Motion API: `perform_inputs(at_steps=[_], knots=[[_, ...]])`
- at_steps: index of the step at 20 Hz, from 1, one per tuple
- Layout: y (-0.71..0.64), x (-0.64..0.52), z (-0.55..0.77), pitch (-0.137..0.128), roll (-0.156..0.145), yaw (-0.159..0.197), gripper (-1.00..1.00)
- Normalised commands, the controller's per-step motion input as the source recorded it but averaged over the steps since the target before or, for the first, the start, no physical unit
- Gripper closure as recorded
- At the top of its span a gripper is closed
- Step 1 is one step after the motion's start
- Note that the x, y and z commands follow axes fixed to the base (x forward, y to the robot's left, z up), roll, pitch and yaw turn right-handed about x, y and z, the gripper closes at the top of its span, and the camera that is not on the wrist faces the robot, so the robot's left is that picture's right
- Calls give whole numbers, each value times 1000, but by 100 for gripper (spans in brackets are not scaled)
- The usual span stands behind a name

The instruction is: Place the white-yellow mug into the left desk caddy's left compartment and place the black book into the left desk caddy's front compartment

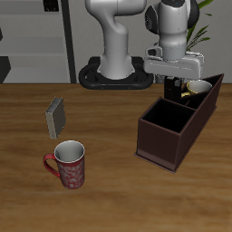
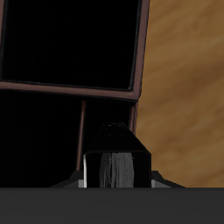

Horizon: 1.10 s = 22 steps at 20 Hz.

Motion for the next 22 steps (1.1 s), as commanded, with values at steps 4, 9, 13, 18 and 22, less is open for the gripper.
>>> perform_inputs(at_steps=[4, 9, 13, 18, 22], knots=[[15, 43, -135, 27, 3, -9, 100], [-11, 0, -65, 14, -5, -3, 100], [78, 14, -19, 5, 15, 2, 100], [19, -58, 280, -66, -8, -8, 100], [-56, 56, 89, -21, -12, -27, 100]])
